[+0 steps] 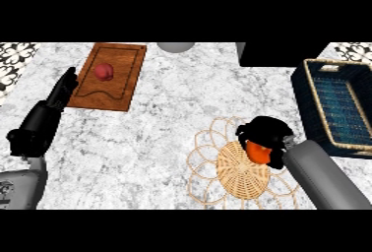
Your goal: Pick the squash from the placemat and place it in the basket
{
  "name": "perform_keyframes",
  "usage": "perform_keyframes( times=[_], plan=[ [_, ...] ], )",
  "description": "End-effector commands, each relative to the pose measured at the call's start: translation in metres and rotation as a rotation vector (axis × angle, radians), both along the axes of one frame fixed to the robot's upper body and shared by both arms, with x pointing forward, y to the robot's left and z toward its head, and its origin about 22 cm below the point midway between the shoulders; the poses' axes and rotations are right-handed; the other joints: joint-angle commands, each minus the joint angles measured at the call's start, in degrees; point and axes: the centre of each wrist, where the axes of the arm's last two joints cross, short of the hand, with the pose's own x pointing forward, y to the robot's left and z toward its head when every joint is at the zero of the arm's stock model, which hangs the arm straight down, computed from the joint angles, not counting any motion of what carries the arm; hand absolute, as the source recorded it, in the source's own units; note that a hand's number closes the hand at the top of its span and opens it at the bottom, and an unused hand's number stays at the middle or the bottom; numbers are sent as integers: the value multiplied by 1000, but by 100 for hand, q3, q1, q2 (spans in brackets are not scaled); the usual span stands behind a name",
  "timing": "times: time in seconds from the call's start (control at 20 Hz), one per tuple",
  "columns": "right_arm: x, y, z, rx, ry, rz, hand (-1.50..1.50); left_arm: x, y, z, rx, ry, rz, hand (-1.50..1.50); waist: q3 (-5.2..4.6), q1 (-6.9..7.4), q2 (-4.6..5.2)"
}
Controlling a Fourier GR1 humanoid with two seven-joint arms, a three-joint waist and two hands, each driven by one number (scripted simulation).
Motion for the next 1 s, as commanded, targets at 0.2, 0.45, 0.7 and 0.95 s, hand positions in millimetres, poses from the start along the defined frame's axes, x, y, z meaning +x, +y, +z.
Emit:
perform_keyframes(
  times=[0.2, 0.45, 0.7, 0.95],
  plan=[
    [1, -4, -16, 59, -61, 51, 150, -13, -1, -12, -16, 5, 4, 0, 47, 4, 83],
    [2, -199, 69, 30, -311, -402, 150, -6, 9, -3, -15, -11, 52, 0, 86, -377, 116],
    [-30, -302, 136, 94, -502, -704, 150, -9, 13, -1, -25, -29, 64, 0, 125, -373, 191],
    [-52, -349, 186, 486, -718, -822, 150, -8, 11, 3, -19, -30, 38, 0, 126, -187, 153]
  ],
)
